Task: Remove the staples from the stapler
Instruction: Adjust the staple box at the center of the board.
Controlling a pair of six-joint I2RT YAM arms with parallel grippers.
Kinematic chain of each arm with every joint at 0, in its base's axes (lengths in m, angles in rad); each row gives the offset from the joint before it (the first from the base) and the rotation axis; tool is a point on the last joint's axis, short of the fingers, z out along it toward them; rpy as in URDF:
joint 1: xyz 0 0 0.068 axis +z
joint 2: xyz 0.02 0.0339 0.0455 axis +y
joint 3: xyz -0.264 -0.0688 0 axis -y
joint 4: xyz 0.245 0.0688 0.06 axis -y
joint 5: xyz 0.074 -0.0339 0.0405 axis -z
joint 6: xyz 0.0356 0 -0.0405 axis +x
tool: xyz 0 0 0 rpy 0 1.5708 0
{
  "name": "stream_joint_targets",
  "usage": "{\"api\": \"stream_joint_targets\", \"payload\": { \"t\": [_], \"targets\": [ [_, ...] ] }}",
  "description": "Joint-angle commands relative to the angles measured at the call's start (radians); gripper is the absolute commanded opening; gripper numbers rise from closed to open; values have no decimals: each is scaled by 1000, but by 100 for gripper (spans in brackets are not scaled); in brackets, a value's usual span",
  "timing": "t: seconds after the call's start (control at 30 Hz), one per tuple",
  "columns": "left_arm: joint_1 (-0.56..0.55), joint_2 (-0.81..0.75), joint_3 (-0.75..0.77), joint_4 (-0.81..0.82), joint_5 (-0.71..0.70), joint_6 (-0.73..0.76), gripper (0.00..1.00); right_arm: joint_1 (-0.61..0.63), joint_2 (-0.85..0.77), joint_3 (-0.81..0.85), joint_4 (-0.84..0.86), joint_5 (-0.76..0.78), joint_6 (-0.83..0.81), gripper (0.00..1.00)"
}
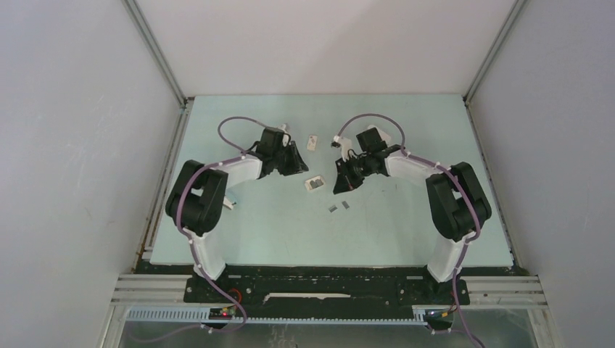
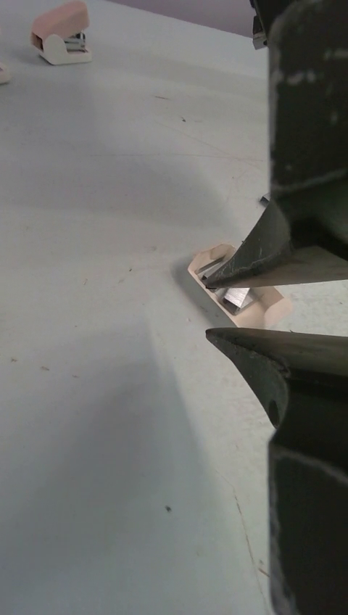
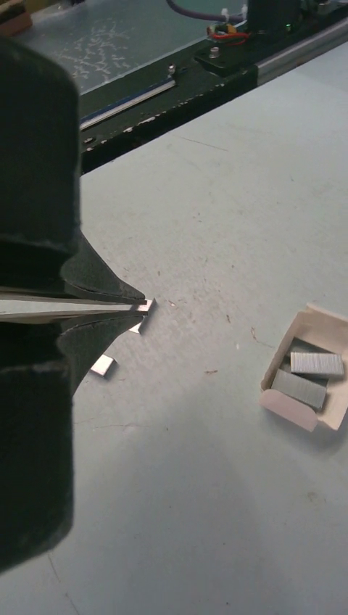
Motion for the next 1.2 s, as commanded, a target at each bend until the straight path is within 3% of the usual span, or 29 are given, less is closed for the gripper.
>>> {"api": "stream_joint_targets", "payload": {
  "t": [0.0, 0.23, 0.73, 1.17],
  "targets": [
    [-21, 57, 120, -75, 10, -4, 30, 8, 45, -3, 91, 20, 99, 12],
    [-23, 94, 152, -153, -52, 12, 28, 68, 112, 55, 102, 89, 140, 12],
    [-43, 170, 213, -211, 5, 32, 23, 131, 253, 214, 33, 216, 146, 11],
    [-63, 180, 204, -240, 71, 72, 11, 147, 288, 255, 16, 275, 127, 11]
  ]
}}
